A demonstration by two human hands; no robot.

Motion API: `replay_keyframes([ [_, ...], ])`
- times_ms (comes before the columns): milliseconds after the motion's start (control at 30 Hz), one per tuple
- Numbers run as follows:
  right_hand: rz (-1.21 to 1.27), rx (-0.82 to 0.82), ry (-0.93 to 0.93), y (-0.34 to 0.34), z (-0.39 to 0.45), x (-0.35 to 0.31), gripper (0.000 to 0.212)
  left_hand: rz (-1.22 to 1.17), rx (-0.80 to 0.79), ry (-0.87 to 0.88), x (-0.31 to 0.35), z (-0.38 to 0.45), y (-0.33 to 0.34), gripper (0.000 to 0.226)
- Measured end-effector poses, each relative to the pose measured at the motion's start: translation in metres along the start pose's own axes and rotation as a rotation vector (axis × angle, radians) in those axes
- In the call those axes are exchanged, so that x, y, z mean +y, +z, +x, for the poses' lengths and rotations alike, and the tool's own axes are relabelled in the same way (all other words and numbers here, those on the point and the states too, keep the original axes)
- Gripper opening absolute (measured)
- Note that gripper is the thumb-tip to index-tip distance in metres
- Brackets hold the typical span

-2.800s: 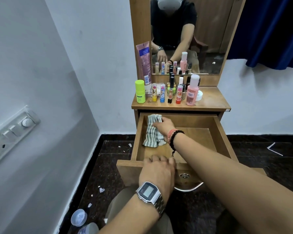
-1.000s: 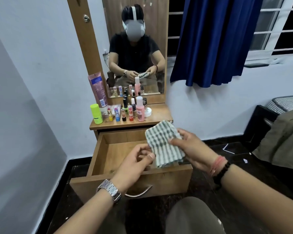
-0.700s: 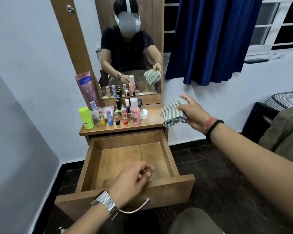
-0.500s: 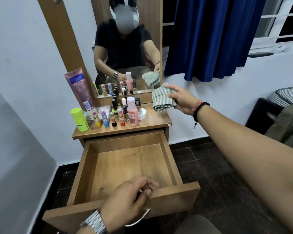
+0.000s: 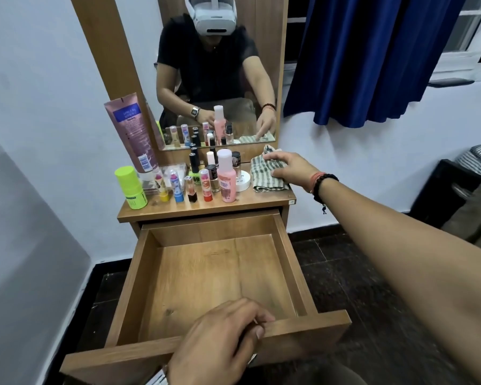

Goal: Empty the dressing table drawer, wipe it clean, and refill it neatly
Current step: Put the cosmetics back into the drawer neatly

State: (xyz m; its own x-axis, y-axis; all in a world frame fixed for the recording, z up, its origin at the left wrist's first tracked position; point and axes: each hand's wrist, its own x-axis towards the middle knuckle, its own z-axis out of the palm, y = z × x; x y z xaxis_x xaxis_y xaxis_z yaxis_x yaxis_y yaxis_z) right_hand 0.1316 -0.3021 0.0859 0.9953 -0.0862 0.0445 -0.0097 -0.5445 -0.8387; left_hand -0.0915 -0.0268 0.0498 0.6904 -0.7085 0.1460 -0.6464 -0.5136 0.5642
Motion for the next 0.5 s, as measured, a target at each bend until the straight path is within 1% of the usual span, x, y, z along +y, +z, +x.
replay_keyframes([
  [100,-0.453,0.148,-0.018,0.007,0.003,0.003,0.045,0.010,-0.003,0.011,-0.001,-0.001,0.001,0.018],
  [167,-0.635,0.228,-0.084,0.015,0.001,0.004,0.047,0.014,0.000,0.018,-0.003,-0.001,0.002,0.018],
  [200,-0.682,0.233,-0.123,0.018,0.001,0.004,0.050,0.017,0.002,0.022,-0.003,-0.001,0.003,0.018],
  [233,-0.702,0.202,-0.137,0.022,0.001,0.003,0.052,0.020,0.003,0.025,-0.004,-0.001,0.004,0.018],
  [333,-0.670,-0.007,-0.089,0.029,0.005,0.003,0.050,0.030,0.003,0.029,-0.005,-0.001,0.005,0.020],
  [367,-0.655,-0.052,-0.083,0.029,0.006,0.003,0.050,0.036,0.005,0.033,-0.005,0.000,0.005,0.021],
  [500,-0.642,-0.092,-0.064,0.029,0.007,0.004,0.050,0.049,0.024,0.027,-0.007,-0.002,0.008,0.021],
])
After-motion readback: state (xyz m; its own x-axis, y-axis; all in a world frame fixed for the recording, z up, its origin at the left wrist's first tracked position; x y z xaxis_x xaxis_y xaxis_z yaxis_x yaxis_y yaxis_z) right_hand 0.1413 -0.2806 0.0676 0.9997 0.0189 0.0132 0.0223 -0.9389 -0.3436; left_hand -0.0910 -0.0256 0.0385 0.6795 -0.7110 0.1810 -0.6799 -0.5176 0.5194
